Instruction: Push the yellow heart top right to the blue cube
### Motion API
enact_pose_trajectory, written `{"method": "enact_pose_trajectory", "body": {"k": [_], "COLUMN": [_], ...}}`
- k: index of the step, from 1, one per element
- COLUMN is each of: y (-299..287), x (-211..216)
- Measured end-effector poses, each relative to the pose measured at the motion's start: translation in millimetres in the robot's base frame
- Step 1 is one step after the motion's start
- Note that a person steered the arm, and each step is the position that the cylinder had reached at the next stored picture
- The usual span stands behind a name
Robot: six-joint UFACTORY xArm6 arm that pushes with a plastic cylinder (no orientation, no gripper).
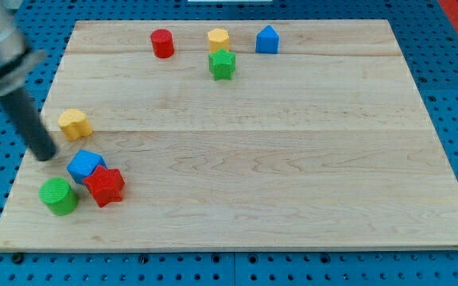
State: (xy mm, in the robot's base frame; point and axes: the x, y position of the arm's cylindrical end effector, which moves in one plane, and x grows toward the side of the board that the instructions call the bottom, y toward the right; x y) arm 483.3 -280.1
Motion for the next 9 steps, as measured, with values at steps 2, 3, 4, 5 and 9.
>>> {"method": "enact_pose_trajectory", "body": {"k": [2, 3, 4, 5, 9], "y": [91, 165, 143, 184, 228], "x": [-46, -56, -41, -26, -93]}}
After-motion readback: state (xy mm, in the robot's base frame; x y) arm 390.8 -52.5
